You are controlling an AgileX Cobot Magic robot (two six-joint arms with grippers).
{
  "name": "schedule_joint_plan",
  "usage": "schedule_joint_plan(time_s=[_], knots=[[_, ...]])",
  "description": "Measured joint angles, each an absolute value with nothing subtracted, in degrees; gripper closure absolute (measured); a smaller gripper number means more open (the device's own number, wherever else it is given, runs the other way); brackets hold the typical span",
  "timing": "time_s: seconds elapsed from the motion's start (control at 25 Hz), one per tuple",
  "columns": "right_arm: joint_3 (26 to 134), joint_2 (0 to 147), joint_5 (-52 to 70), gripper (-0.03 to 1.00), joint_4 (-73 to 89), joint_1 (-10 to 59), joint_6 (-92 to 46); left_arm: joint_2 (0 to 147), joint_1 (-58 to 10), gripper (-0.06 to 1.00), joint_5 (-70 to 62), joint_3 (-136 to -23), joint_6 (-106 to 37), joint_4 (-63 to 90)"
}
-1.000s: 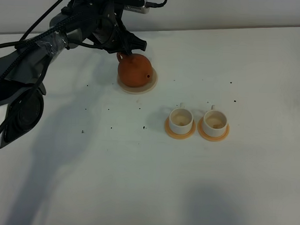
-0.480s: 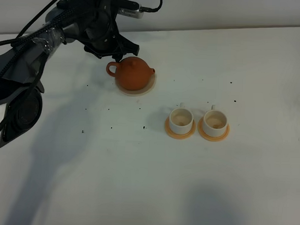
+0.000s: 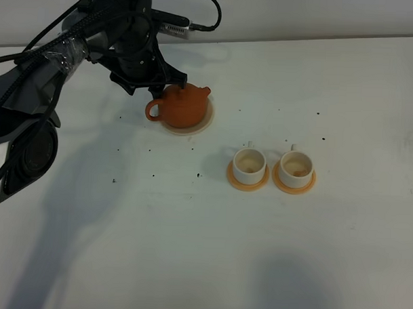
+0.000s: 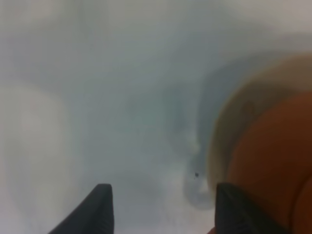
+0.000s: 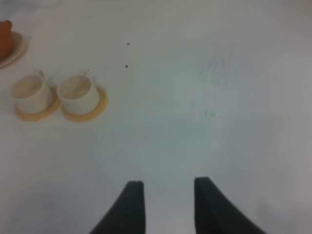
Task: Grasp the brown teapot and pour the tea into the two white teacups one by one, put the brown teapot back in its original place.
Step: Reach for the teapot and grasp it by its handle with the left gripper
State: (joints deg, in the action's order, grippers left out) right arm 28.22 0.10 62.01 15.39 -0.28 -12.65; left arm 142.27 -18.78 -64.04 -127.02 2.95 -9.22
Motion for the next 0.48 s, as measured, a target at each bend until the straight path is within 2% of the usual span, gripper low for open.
schedule_joint_plan(time_s=[0.48], knots=[[28.22,0.10,62.01,0.73,15.39,-0.28,-12.65,142.33,-18.78,0.48,-68.10,-127.78,-0.47,-7.78]])
